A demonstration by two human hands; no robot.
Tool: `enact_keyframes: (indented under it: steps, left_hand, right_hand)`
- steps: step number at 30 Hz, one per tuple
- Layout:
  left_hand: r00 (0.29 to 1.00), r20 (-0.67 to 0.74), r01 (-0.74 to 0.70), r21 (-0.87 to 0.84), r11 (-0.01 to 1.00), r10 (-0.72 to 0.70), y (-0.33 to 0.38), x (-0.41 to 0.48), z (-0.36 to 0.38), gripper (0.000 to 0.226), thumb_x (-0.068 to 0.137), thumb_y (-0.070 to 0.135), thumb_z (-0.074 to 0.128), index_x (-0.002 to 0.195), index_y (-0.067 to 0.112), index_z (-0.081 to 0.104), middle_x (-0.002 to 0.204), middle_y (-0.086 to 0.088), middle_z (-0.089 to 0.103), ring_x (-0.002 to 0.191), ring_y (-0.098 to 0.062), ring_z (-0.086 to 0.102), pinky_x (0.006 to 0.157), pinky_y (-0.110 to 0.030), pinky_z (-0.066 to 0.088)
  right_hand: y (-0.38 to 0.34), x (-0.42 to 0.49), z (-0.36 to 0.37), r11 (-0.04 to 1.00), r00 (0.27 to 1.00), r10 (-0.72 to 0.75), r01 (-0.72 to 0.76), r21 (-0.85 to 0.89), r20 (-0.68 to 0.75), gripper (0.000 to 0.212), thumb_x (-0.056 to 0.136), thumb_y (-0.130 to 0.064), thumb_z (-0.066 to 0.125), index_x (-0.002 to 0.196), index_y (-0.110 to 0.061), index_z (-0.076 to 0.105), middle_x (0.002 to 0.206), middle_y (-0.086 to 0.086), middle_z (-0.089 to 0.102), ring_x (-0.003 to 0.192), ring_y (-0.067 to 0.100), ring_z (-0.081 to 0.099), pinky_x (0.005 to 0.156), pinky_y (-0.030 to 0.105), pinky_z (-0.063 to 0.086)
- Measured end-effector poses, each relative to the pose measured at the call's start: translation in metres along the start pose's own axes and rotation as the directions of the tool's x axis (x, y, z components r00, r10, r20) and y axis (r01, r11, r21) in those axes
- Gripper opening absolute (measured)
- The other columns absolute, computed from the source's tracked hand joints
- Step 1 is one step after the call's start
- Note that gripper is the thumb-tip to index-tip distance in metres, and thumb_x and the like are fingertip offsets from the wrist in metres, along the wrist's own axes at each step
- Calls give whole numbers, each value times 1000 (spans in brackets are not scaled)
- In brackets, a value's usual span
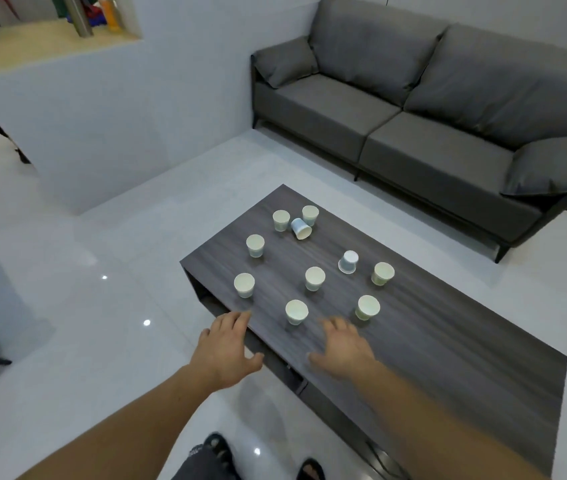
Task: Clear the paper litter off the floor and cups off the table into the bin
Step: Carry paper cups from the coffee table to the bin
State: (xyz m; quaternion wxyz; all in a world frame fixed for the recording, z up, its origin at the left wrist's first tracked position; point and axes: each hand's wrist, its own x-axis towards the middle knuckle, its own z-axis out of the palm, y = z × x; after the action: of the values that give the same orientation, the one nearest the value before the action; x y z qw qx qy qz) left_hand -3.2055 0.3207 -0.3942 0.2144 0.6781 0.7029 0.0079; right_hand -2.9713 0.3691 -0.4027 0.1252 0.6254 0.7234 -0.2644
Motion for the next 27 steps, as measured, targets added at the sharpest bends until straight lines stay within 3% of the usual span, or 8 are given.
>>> enact_keyframes:
  steps: [13,21,24,27]
  left_hand:
    - [957,244,-154,-29,988,156,-104,178,27,87,79,58,52,150,22,17,154,0,25,140,-21,23,113,-39,27]
    - [936,301,-132,-185,974,184,-133,229,98,85,80,51,59,150,22,20,151,4,30,136,-17,27,108,-29,28]
    - [923,332,-124,-227,966,196,-140,239,122,84,80,47,60,150,23,20,151,4,30,135,-16,28,109,-28,28]
    - [914,358,-96,-267,959,191,-142,249,134,87,79,46,63,151,23,17,151,3,30,136,-16,28,111,-29,29]
  right_hand:
    - [-49,176,39,960,967,244,-251,123,69,84,83,-50,63,151,-30,19,151,0,23,135,28,27,102,41,42]
    - [-20,271,103,947,943,312,-318,40,119,93,80,-46,71,151,-34,13,156,2,13,132,36,32,96,44,45]
    - [-11,292,122,952,941,300,-305,14,157,88,82,-42,71,150,-31,18,154,4,18,130,35,37,94,44,47]
    - [-12,301,129,955,946,279,-292,60,164,69,86,-35,67,144,-23,32,144,6,34,123,31,44,90,39,47]
